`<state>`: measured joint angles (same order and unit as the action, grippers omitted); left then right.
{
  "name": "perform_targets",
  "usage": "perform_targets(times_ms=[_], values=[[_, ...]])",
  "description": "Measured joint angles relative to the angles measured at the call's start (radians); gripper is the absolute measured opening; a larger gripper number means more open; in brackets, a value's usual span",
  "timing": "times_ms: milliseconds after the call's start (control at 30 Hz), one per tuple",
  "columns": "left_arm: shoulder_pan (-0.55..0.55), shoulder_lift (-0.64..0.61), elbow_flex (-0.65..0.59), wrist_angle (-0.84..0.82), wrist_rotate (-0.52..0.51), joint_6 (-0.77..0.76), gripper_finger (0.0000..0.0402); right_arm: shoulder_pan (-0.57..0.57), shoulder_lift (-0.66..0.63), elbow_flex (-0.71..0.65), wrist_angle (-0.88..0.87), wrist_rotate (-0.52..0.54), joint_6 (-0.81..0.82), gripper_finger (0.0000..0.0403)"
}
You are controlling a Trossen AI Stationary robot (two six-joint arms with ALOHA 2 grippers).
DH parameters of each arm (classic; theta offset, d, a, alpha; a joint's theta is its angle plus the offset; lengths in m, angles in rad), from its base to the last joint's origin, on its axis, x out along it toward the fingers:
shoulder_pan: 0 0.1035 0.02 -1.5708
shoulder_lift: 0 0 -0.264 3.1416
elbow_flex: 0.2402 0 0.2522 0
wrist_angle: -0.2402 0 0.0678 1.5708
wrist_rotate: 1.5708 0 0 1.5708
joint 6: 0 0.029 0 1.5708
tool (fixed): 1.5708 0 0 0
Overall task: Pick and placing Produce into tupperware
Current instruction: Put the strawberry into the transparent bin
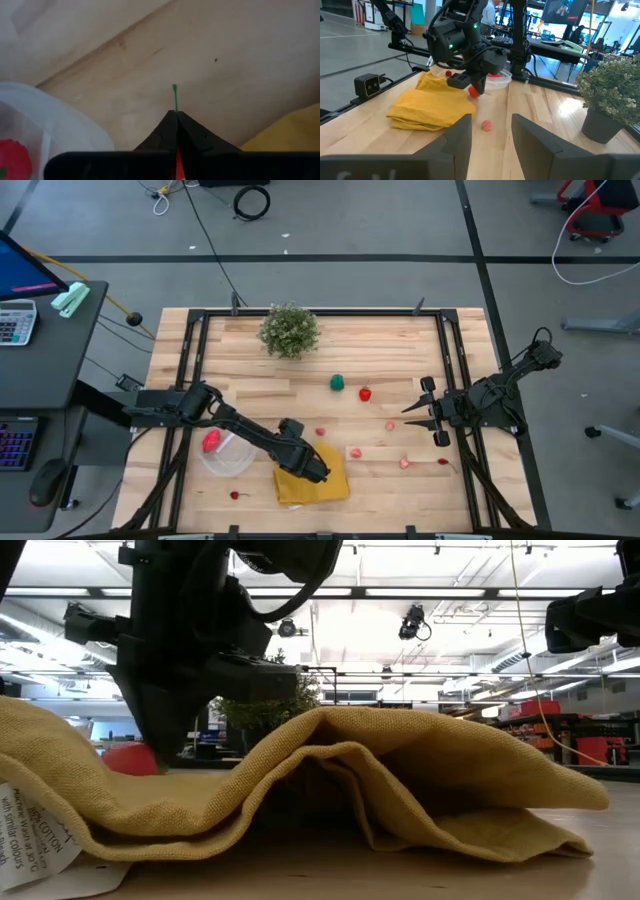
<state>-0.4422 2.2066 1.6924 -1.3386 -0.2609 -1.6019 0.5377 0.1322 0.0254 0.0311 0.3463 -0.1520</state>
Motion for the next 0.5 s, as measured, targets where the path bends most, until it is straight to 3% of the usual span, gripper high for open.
perform_targets(times_ms=[300, 500], values=[[0.000, 0.000, 0.041, -0.035, -0.066, 0.065, 0.0004, 0.000, 0.000, 0.000, 0.000, 0.000, 0.000, 0.0146], [0.013, -0.001, 0.193, -0.207, -0.165, 0.069, 0.0003, 0.000, 0.000, 0.000, 0.000, 0.000, -0.003, 0.0146]])
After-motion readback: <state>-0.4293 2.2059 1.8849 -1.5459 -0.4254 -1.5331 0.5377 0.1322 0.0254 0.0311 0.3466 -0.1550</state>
